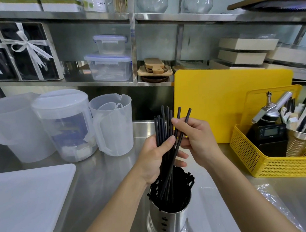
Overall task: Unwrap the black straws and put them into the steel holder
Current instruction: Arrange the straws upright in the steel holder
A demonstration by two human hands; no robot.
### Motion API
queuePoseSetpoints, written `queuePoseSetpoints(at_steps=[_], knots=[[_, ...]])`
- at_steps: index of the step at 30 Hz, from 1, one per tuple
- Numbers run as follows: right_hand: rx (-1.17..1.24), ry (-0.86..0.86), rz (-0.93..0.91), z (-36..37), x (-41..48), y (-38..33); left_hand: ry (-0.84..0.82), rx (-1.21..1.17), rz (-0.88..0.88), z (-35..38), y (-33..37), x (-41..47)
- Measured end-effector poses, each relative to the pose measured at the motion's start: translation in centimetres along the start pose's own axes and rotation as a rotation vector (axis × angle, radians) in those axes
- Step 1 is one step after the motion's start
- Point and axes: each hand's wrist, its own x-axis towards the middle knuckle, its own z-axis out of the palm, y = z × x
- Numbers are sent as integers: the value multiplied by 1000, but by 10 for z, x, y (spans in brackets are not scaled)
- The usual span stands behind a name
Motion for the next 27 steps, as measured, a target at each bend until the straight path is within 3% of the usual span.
queuePoseSetpoints(at_steps=[10,17,23,27], knots=[[-132,-18,29,-3,3,4,-61,-27,-101,-3,2,3],[-503,241,-210,-7,13,12,34,-10,-136,-7,1,4],[-168,330,-324,-8,10,-7,168,-206,-159,-22,2,8],[-363,249,-499,-19,9,-12,166,-350,-199,-30,6,10]])
